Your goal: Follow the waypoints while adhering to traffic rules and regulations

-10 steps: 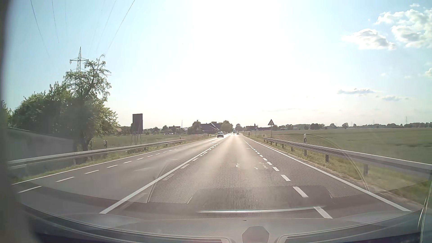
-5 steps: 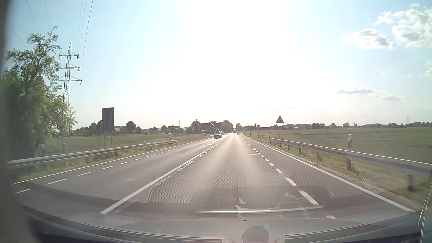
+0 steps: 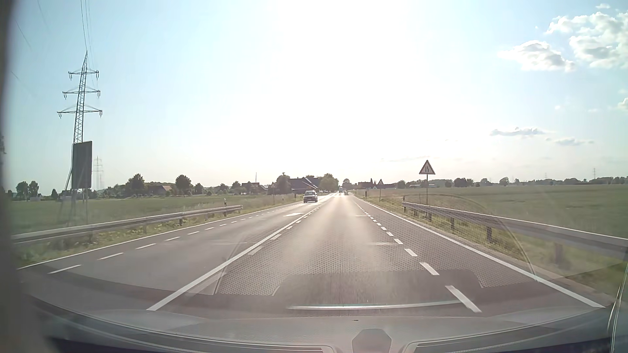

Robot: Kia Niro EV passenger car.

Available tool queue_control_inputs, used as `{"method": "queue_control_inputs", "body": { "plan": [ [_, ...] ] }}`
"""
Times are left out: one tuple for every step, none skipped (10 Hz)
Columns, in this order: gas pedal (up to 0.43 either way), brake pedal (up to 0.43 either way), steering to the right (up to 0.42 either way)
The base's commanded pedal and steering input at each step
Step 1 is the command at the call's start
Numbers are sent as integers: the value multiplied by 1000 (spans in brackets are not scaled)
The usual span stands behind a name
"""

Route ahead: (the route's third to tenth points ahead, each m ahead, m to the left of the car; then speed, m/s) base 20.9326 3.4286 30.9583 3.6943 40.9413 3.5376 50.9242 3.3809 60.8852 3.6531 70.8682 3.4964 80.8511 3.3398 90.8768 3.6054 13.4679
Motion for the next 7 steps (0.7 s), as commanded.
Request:
{"method": "queue_control_inputs", "body": {
  "plan": [
    [197,6,3],
    [197,6,4],
    [197,6,4],
    [197,6,3],
    [197,6,3],
    [197,6,2],
    [197,6,1]
  ]
}}
